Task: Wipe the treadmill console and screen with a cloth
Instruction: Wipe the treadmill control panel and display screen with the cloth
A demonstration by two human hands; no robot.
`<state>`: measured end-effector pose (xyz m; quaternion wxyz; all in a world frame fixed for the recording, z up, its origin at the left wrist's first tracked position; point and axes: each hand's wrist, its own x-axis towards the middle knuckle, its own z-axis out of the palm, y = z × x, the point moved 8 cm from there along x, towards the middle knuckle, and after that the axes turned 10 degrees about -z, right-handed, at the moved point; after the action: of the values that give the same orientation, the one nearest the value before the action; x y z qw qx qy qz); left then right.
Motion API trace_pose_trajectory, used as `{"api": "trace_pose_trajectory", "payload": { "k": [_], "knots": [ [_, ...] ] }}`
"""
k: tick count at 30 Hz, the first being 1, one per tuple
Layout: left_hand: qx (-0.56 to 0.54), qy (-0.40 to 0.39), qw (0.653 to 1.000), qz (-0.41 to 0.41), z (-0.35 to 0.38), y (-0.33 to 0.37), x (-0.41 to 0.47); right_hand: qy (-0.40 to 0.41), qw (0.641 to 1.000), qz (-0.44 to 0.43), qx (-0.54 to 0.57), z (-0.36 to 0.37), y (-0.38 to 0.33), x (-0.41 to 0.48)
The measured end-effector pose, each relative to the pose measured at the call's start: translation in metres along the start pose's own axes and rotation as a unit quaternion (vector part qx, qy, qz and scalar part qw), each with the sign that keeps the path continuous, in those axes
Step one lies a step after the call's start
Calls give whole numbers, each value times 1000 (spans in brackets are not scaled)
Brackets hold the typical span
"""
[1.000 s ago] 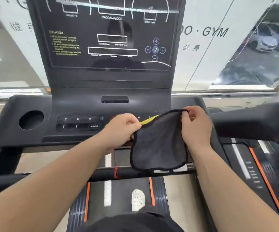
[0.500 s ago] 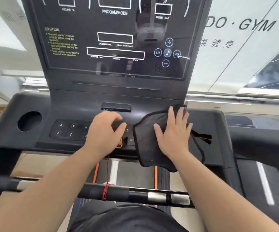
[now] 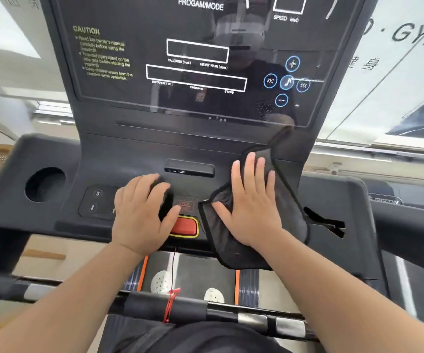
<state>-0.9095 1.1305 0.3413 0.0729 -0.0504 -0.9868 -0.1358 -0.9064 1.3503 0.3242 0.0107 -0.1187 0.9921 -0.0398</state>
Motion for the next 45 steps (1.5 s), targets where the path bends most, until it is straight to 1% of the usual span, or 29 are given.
{"api": "trace_pose_trajectory", "payload": {
  "k": [3,4,6,8,10,13,16,18,21,24,26,29,33,35,37,40,42,45],
  "knots": [
    [-9,13,1000,1,0,-1,-1,-31,995,-97,15,9,-19,-16],
    [-11,18,1000,0,0,-2,-1,-42,993,-112,19,11,-19,-27],
    [-16,31,999,2,-1,-2,-1,-59,992,-115,8,15,-10,-48],
    [-21,43,999,7,-2,-2,-1,-63,994,-87,-15,15,8,-64],
    [-23,50,998,8,-2,-3,-2,-56,997,-37,-28,12,28,-68],
    [-21,49,999,5,0,-5,-2,-50,998,34,-30,6,49,-51],
    [-22,47,999,5,1,-6,-2,-36,998,48,-31,0,45,-19],
    [-21,47,999,4,1,-5,-3,-33,998,29,-33,-1,29,-4],
    [-17,45,999,0,1,-5,-3,-42,997,-45,-34,1,1,3],
    [-17,51,999,4,0,-4,-3,-62,990,-122,-16,5,-19,-10],
    [-16,55,998,6,0,-3,-2,-63,986,-157,0,9,-24,-28],
    [-15,55,998,6,1,-5,-3,-61,984,-168,1,12,-7,-45],
    [-17,53,998,9,1,-4,-2,-59,992,-110,-15,3,25,-37],
    [-19,55,998,8,0,-4,-2,-51,995,-84,-17,1,26,-26],
    [-18,57,998,7,0,-4,-3,-36,996,-79,-14,-2,17,-11],
    [-16,59,998,10,0,-4,-4,-32,991,-128,-25,-3,-3,9],
    [-15,60,998,11,0,-3,-4,-53,982,-178,-30,-1,-13,11],
    [-18,61,998,9,-1,-3,-4,-87,965,-245,-36,3,-13,-8]
  ]
}}
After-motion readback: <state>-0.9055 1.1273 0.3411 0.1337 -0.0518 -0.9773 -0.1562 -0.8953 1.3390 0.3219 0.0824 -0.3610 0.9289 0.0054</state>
